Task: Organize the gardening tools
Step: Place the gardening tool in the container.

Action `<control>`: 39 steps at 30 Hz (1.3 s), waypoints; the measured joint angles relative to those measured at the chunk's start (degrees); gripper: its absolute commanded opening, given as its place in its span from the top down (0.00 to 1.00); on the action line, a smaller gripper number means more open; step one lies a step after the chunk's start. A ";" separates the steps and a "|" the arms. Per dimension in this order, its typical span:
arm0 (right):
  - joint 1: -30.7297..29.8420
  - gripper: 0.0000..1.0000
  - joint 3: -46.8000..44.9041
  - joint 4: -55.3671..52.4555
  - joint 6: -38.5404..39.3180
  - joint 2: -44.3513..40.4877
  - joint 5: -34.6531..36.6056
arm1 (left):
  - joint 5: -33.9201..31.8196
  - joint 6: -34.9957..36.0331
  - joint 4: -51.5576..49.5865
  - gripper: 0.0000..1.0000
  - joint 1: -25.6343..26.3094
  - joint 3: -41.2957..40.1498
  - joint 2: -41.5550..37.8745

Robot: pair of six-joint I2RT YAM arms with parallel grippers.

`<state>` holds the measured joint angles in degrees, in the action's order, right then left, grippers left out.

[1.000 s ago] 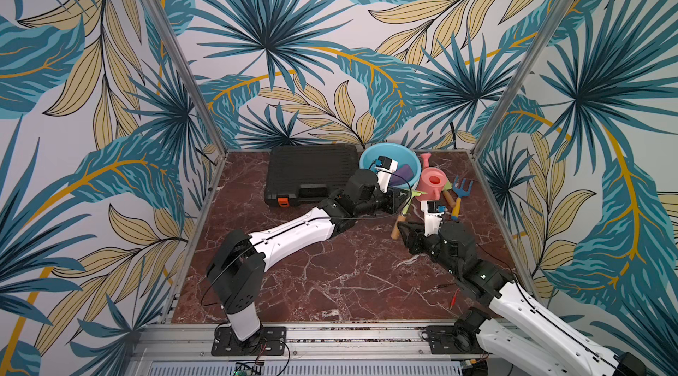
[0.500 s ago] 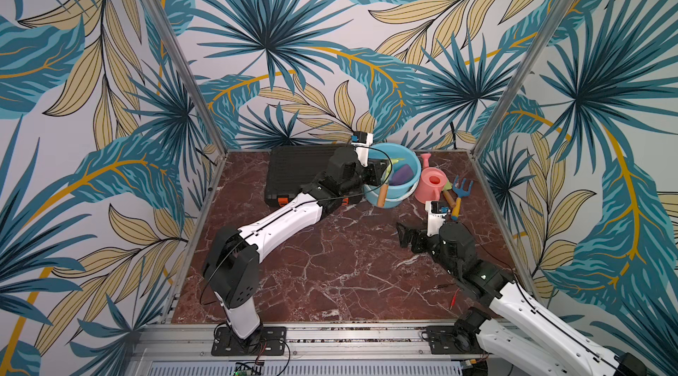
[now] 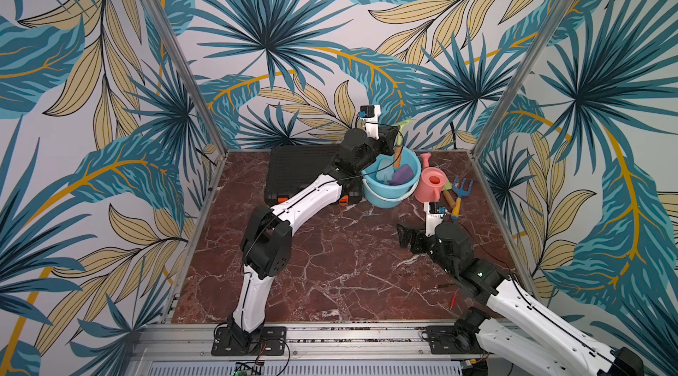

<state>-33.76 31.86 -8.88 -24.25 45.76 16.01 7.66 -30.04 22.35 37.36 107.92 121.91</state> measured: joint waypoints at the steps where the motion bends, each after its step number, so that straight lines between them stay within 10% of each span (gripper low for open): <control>1: 0.00 0.00 0.00 0.00 0.00 0.00 0.09 | 0.09 0.09 0.68 1.00 -0.13 0.48 1.75; 7: 0.00 0.01 0.00 0.00 0.00 0.00 0.50 | 0.72 0.22 2.38 0.95 -0.44 1.25 9.60; 18: 0.00 0.00 0.00 0.02 0.00 0.42 0.74 | 1.81 0.74 4.79 0.01 -1.60 -1.84 8.74; 39: 0.00 0.01 0.00 -0.63 -0.81 4.33 12.26 | -6.82 3.19 -4.50 0.00 -0.33 -44.81 -35.17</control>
<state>-33.76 31.86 -9.52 -25.06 50.09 28.27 0.84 -26.85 17.85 37.04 63.11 86.74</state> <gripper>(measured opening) 0.994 0.999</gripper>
